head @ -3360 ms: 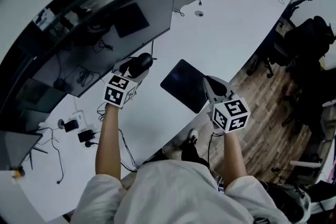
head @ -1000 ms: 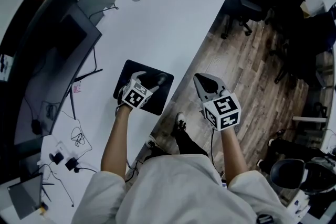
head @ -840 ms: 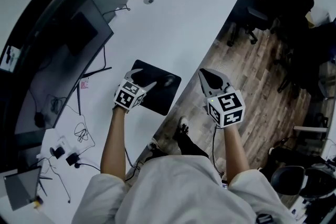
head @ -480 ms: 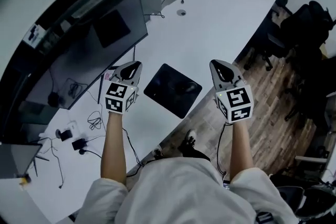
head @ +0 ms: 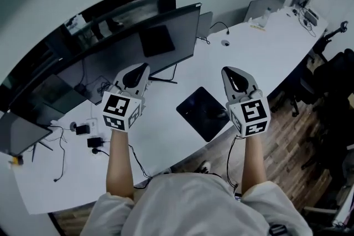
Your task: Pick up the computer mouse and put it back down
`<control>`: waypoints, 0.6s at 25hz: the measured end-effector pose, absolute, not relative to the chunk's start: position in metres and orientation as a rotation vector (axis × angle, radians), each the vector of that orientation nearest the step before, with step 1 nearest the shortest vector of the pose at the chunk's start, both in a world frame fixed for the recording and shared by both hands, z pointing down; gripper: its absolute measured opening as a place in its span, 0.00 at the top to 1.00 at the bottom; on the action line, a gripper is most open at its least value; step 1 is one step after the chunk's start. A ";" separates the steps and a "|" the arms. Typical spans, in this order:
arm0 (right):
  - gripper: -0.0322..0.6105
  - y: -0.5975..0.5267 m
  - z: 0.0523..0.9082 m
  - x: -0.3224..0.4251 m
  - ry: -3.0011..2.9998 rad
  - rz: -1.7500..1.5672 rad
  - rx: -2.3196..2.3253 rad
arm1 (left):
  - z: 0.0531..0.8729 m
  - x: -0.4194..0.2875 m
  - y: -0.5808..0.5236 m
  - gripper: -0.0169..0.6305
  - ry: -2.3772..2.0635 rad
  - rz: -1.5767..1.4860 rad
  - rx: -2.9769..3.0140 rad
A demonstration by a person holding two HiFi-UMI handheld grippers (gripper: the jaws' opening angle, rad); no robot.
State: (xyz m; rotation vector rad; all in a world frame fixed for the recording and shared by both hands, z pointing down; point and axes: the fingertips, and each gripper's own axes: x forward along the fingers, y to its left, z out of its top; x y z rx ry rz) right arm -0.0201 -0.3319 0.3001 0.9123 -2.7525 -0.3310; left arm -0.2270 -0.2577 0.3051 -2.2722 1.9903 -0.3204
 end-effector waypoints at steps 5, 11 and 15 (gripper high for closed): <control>0.93 -0.319 0.280 -0.050 -2.817 -0.363 0.835 | 0.284 -0.243 -0.231 0.94 2.057 -0.299 -2.160; 0.93 -0.306 0.264 -0.076 -2.849 -0.393 0.777 | 0.272 -0.253 -0.219 0.94 2.074 -0.318 -2.101; 0.93 -0.303 0.261 -0.086 -2.842 -0.415 0.745 | 0.269 -0.255 -0.218 0.94 2.069 -0.326 -2.088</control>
